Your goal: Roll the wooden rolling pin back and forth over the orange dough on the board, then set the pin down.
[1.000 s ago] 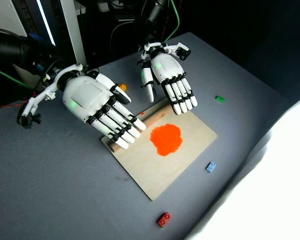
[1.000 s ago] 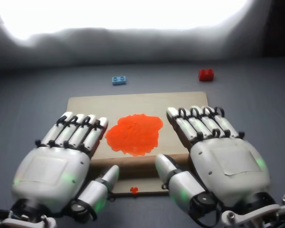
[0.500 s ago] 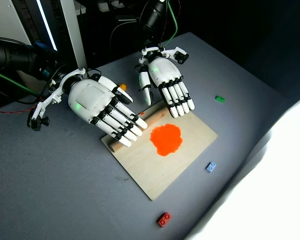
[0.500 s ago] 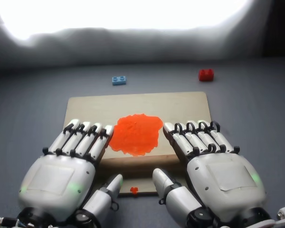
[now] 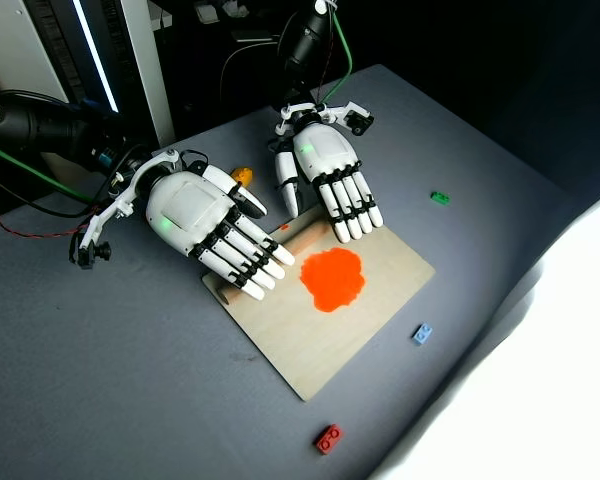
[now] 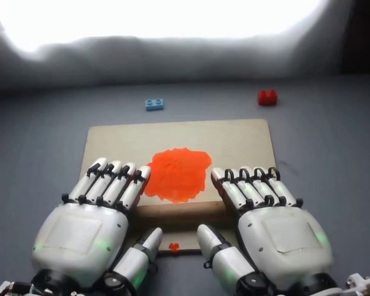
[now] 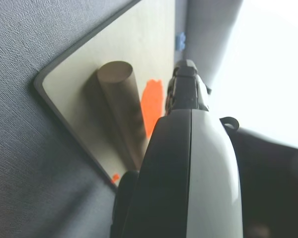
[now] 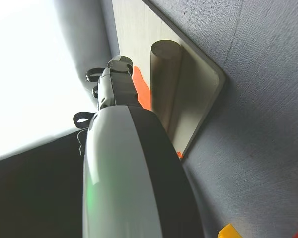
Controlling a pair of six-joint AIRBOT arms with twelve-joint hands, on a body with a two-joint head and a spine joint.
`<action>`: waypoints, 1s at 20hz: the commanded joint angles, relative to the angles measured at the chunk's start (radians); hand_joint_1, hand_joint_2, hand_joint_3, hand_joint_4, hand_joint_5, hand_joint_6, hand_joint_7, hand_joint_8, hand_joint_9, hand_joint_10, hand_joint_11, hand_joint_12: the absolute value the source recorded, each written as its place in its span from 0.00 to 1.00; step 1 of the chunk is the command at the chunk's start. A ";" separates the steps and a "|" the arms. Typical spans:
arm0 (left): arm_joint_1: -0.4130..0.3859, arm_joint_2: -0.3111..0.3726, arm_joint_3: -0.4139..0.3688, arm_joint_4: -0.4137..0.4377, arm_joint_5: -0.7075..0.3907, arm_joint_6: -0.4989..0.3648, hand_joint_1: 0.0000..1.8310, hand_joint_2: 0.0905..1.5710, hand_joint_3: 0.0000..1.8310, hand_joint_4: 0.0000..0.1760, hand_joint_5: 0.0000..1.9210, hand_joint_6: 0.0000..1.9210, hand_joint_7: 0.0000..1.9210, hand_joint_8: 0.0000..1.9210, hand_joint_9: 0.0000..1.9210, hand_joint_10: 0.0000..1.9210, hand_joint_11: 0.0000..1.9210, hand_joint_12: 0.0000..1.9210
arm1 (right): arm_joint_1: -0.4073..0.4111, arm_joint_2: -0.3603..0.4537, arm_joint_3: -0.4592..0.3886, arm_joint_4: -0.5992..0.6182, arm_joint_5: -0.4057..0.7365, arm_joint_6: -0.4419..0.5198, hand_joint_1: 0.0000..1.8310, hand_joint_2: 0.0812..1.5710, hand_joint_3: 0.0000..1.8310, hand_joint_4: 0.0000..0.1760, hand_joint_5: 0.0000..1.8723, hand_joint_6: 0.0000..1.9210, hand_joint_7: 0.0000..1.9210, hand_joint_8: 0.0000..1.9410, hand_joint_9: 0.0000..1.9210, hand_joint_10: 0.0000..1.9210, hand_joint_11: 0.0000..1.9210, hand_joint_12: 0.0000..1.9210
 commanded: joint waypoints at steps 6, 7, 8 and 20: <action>0.000 -0.019 0.023 0.061 -0.098 0.001 0.00 1.00 0.01 0.00 0.03 0.00 0.04 0.00 0.02 0.00 0.00 0.00 | 0.001 -0.044 0.079 -0.117 0.060 0.025 0.00 1.00 0.02 0.00 0.07 0.00 0.07 0.00 0.05 0.00 0.00 0.10; 0.000 -0.023 0.027 0.061 -0.098 0.000 0.00 1.00 0.01 0.00 0.03 0.00 0.04 0.00 0.02 0.00 0.00 0.00 | 0.001 -0.053 0.097 -0.129 0.061 0.032 0.00 1.00 0.01 0.00 0.08 0.00 0.09 0.00 0.06 0.00 0.00 0.12; 0.000 -0.026 0.029 0.060 -0.098 0.000 0.00 1.00 0.01 0.00 0.04 0.00 0.05 0.00 0.03 0.01 0.01 0.01 | 0.003 -0.061 0.111 -0.134 0.061 0.037 0.00 1.00 0.01 0.00 0.07 0.00 0.07 0.00 0.05 0.00 0.00 0.10; -0.007 -0.046 0.056 0.059 -0.098 0.000 0.00 1.00 0.01 0.00 0.03 0.00 0.04 0.00 0.02 0.00 0.00 0.00 | 0.027 -0.135 0.207 -0.135 0.063 0.044 0.00 1.00 0.01 0.00 0.08 0.00 0.08 0.00 0.05 0.00 0.00 0.11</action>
